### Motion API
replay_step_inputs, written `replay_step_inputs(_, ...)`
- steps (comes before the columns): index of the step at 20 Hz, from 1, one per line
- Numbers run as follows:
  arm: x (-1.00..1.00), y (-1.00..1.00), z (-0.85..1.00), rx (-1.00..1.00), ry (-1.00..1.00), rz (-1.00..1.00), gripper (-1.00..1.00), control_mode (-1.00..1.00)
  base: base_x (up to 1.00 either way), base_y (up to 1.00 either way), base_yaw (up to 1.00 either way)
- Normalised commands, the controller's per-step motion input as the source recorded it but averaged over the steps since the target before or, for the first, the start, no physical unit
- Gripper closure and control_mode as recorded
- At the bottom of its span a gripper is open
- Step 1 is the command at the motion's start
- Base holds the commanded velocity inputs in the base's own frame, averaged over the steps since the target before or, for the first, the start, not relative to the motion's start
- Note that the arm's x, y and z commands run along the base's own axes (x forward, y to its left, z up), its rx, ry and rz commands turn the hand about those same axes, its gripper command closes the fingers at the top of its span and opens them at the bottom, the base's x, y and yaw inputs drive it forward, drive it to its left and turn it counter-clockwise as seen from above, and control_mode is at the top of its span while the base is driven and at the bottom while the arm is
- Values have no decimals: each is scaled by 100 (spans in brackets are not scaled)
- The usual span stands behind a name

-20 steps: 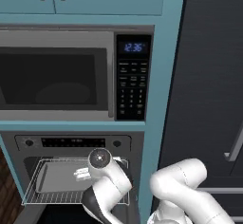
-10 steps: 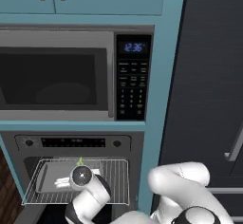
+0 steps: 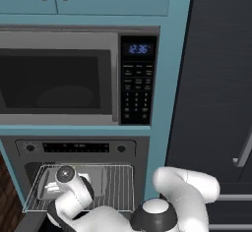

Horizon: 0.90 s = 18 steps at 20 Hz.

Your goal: Place the eggplant on the rack of the oven.

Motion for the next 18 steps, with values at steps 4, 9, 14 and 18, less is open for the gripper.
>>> replay_step_inputs(4,25,8,-63,-11,0,-9,100,-100,0,0,0)
replay_step_inputs(9,24,2,-31,-6,0,-8,100,-100,0,0,0)
replay_step_inputs(14,44,0,-7,0,3,-3,100,-100,0,0,0)
replay_step_inputs(18,31,4,-45,-6,0,-2,100,-100,0,0,0)
